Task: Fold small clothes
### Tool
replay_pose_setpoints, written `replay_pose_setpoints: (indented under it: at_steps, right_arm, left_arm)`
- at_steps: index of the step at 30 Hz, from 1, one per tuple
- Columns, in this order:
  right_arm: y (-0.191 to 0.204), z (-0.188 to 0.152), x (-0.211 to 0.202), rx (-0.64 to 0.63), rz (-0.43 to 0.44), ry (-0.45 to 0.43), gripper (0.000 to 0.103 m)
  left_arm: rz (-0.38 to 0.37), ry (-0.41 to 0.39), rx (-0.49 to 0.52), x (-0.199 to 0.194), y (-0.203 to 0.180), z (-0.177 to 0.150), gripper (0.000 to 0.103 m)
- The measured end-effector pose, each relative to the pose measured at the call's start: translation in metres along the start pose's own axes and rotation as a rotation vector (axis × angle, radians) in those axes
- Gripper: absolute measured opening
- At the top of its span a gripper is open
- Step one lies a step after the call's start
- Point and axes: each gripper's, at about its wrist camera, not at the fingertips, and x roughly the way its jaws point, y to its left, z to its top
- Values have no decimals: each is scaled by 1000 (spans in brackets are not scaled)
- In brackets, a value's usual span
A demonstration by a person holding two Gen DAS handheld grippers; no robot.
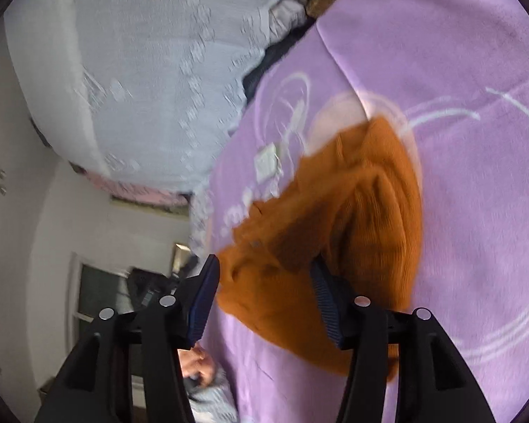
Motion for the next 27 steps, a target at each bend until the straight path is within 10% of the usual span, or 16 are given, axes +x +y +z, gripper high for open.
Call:
replay_pose_setpoints:
  at_steps: [15,17,21,27]
  right_arm:
    - [35,-4,57,-179,-106,230,68]
    - [33,16,62,-131,-60,162,67]
    - [37,53,21,-158,-16,-242,65]
    - [44,38,7,-221,-5,-174,65]
  left_arm:
    - [19,128,44,46,-22,7,67]
    - [29,97,19,49,-21,16,67]
    - [-50,27,39,26,-27,17,67]
    - [-152,74,202,16,-69,-4,68]
